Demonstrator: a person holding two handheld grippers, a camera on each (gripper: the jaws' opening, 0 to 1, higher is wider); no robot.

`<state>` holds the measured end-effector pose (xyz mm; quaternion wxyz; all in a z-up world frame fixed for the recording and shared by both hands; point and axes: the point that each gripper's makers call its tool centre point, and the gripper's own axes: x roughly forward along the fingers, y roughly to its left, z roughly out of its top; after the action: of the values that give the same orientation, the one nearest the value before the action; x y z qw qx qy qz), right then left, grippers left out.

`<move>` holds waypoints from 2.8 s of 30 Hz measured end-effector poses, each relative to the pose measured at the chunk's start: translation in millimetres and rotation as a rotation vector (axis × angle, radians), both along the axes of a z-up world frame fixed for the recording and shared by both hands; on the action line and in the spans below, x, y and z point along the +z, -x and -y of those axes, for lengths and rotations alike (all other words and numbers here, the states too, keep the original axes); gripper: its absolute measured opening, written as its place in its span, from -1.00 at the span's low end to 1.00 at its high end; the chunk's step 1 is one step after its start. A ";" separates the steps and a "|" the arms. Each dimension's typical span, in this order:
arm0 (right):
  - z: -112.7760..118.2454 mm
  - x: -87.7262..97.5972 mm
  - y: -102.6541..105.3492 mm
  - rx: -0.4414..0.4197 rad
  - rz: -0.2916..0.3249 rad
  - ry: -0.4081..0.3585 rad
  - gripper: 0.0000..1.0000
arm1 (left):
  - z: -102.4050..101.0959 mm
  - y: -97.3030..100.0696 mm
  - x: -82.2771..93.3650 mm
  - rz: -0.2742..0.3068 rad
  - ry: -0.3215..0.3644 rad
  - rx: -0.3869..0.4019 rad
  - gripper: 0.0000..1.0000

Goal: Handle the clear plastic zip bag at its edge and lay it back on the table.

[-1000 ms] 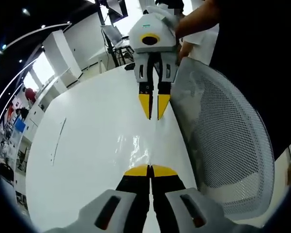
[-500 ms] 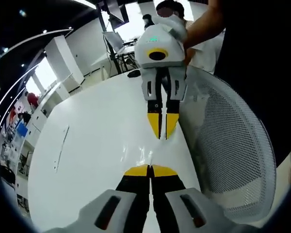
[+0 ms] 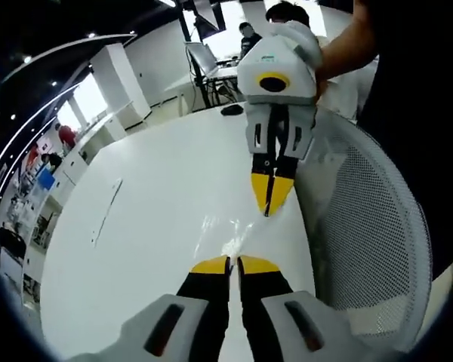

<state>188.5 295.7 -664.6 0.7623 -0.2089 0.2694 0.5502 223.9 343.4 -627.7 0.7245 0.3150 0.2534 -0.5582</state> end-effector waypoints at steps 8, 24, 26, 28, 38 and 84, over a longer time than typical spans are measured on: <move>-0.6 0.2 -3.6 -0.021 -0.007 -0.005 -1.00 | -17.7 -8.0 6.9 -0.001 -0.018 0.106 -0.74; -2.7 1.7 -12.4 -0.069 0.000 -0.016 -1.00 | -16.2 9.4 3.2 -0.128 0.052 0.311 -0.63; -3.2 1.8 -12.8 -0.074 0.000 -0.020 -1.00 | -16.0 11.5 -0.2 -0.141 0.046 0.331 -0.63; -3.5 2.2 -15.3 -0.091 0.008 -0.024 -1.00 | -12.0 12.3 -0.1 -0.162 0.084 0.392 -0.63; -4.5 2.8 -18.2 -0.130 0.035 -0.031 -1.00 | -2.9 9.1 5.0 -0.205 0.231 0.552 -0.57; -16.7 21.3 -27.0 -0.169 0.206 -0.034 -1.00 | 12.2 0.1 -5.5 -0.337 0.389 0.818 -0.78</move>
<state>215.5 312.3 -643.3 0.8329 -0.2281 0.1970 0.4642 223.8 331.2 -633.3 0.8790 -0.0467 0.3611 -0.3077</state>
